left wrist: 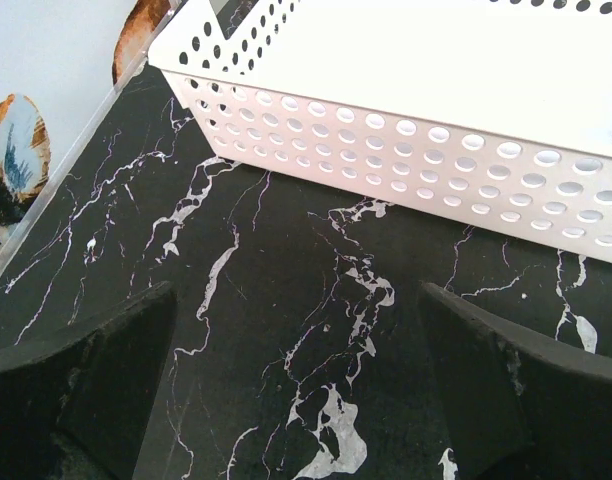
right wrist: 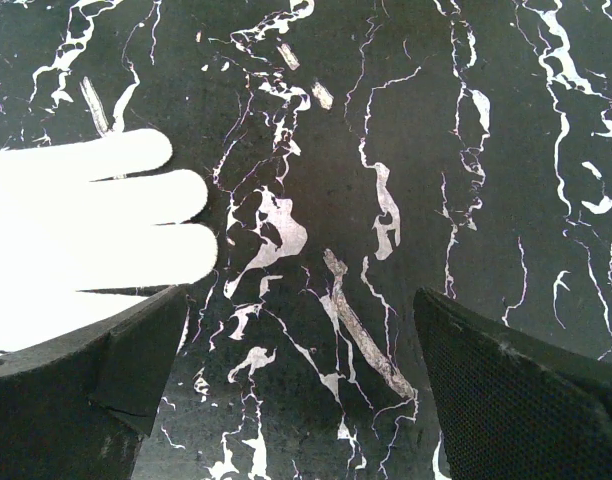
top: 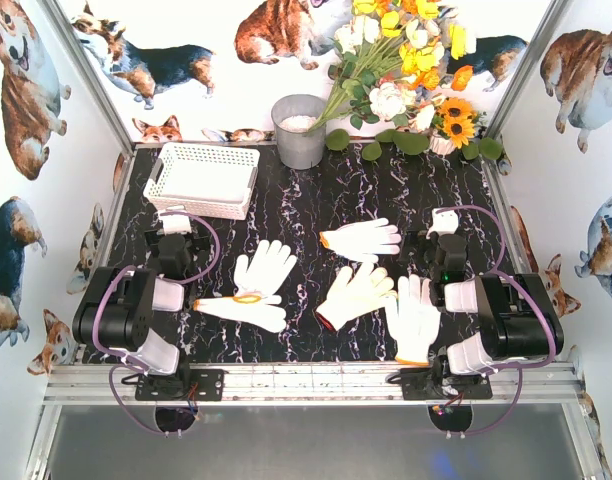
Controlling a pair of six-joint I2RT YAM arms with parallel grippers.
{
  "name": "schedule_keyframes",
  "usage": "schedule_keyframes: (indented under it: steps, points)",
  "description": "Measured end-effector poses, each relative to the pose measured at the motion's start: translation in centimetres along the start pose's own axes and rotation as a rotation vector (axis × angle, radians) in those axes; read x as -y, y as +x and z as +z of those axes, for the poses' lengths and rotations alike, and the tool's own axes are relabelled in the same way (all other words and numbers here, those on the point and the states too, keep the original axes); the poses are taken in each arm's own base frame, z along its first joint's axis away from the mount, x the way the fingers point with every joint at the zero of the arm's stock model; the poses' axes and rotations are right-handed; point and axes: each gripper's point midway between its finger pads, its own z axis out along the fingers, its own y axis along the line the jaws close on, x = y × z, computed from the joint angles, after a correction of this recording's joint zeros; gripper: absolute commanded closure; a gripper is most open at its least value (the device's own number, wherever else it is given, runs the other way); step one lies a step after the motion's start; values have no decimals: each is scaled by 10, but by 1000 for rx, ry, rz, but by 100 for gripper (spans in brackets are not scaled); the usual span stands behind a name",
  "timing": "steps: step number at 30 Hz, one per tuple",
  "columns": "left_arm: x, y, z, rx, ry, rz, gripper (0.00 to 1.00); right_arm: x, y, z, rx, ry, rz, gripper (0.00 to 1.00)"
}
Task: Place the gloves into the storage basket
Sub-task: Adjust the glove at the center of the board.
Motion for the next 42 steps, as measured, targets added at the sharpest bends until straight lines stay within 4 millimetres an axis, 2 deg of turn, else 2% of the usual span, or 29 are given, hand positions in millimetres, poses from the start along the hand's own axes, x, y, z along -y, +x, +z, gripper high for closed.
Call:
schedule_keyframes:
  steps: [20, 22, 24, 26, 28, 31, 32, 33, 35, 37, 40, 42]
  points:
    - [-2, 0, -1, -2, -11, -6, 0, 0, 0, 0, 1, 0, 2, 0]
    - [-6, -7, -6, -3, -22, -14, 0, 1, -1, -1, 1, 5, 4, 0]
    - [-9, -26, -14, 28, -28, -37, 0, 2, -5, -7, -12, 16, 16, 0]
    - [-15, -54, -24, 98, -40, -74, 0, 8, -20, -14, -38, 62, 76, 0]
    - [-22, -74, -37, 156, -60, -117, 0, 16, -56, -20, -19, 98, 158, 0]
    - [-33, -84, -54, 183, -97, -176, 0, 28, -125, -40, 94, 118, 267, 0]
    - [-36, -86, -58, 182, -105, -194, 0, 29, -143, -50, 133, 112, 291, 0]
    - [-37, -87, -61, 177, -111, -210, 0, 27, -154, -59, 153, 98, 299, 0]
    - [-40, -91, -66, 155, -124, -241, 0, 17, -167, -77, 164, 45, 313, 0]
    - [-38, -103, -66, 134, -123, -270, 0, 5, -170, -89, 132, -11, 324, 0]
    - [-29, -139, -63, 120, -75, -295, 0, -19, -175, -101, 38, -113, 359, 0]
    - [-15, -168, -61, 110, 0, -286, 0, -37, -179, -107, -23, -175, 372, 2]
